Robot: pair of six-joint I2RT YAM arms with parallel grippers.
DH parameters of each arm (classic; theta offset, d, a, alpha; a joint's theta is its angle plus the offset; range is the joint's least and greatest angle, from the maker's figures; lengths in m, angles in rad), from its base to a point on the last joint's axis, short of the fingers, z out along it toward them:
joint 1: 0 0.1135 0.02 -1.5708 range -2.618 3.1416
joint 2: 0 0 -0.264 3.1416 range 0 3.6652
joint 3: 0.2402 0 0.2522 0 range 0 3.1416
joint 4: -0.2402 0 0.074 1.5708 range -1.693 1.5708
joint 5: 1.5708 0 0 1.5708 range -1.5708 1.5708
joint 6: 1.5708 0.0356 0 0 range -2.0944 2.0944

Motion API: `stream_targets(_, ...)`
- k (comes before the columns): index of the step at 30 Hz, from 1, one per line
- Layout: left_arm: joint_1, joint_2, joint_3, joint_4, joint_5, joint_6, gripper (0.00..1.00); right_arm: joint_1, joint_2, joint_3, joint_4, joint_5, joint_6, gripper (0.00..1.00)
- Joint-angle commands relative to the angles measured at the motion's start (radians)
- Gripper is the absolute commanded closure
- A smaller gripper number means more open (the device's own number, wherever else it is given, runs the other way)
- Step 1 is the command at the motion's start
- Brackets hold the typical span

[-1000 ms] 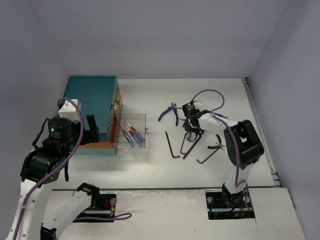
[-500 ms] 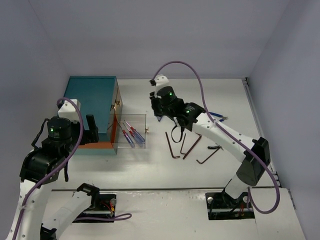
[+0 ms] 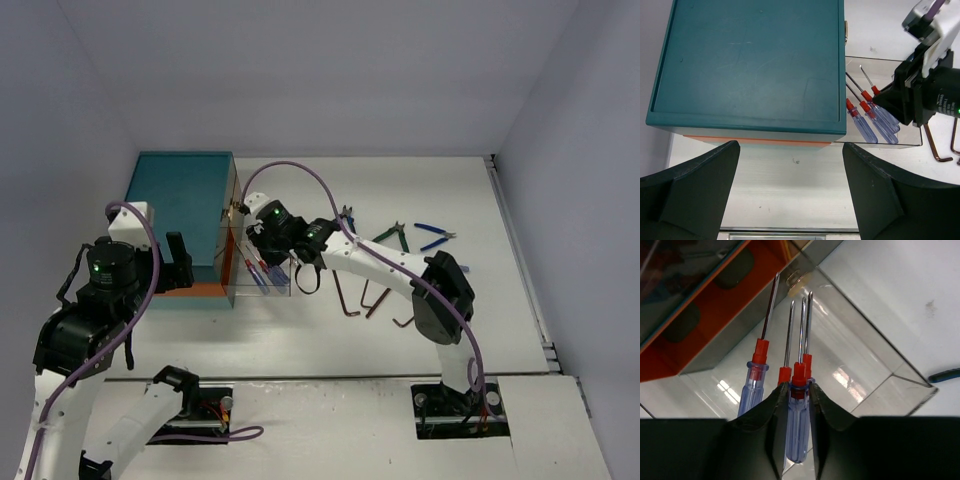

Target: Sort the tools into containers

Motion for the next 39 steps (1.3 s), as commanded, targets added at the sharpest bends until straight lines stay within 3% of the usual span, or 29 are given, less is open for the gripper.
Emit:
stream_targets(1, -0.003, 0.007, 0.029, 0.018, -0.012, -0.008, 0.19, 0.005, -0.063, 0.033, 0.038, 0.011, -0.009, 0.70)
stream_targets(10, -0.002, 0.009, 0.039, 0.019, 0.019, -0.018, 0.19, -0.104, -0.283, -0.156, 0.036, 0.197, -0.002, 0.59)
stream_targets(17, -0.002, 0.006, 0.037, 0.021, 0.053, -0.017, 0.19, -0.388, -0.541, -0.461, 0.010, 0.368, 0.055, 0.54)
stream_targets(22, -0.002, 0.007, 0.015, 0.023, 0.091, -0.011, 0.19, -0.708, -0.657, -0.609, -0.029, 0.389, 0.110, 0.50)
stream_targets(26, -0.002, 0.009, 0.010, 0.025, 0.124, 0.015, 0.19, -0.861, -0.637, -0.630, -0.035, 0.341, 0.054, 0.47)
stream_targets(30, -0.002, 0.009, -0.007, 0.030, 0.140, 0.064, 0.19, -0.944, -0.543, -0.625, -0.041, 0.296, -0.161, 0.44)
stream_targets(32, -0.002, 0.002, -0.020, 0.044, 0.147, 0.091, 0.19, -0.954, -0.506, -0.619, -0.050, 0.314, -0.247, 0.44)
stream_targets(36, -0.002, -0.038, -0.079, 0.104, 0.158, 0.141, 0.19, -0.957, -0.443, -0.603, -0.077, 0.199, -0.434, 0.44)
stream_targets(39, -0.002, -0.071, -0.138, 0.158, 0.162, 0.159, 0.19, -0.957, -0.381, -0.618, -0.078, 0.127, -0.479, 0.44)
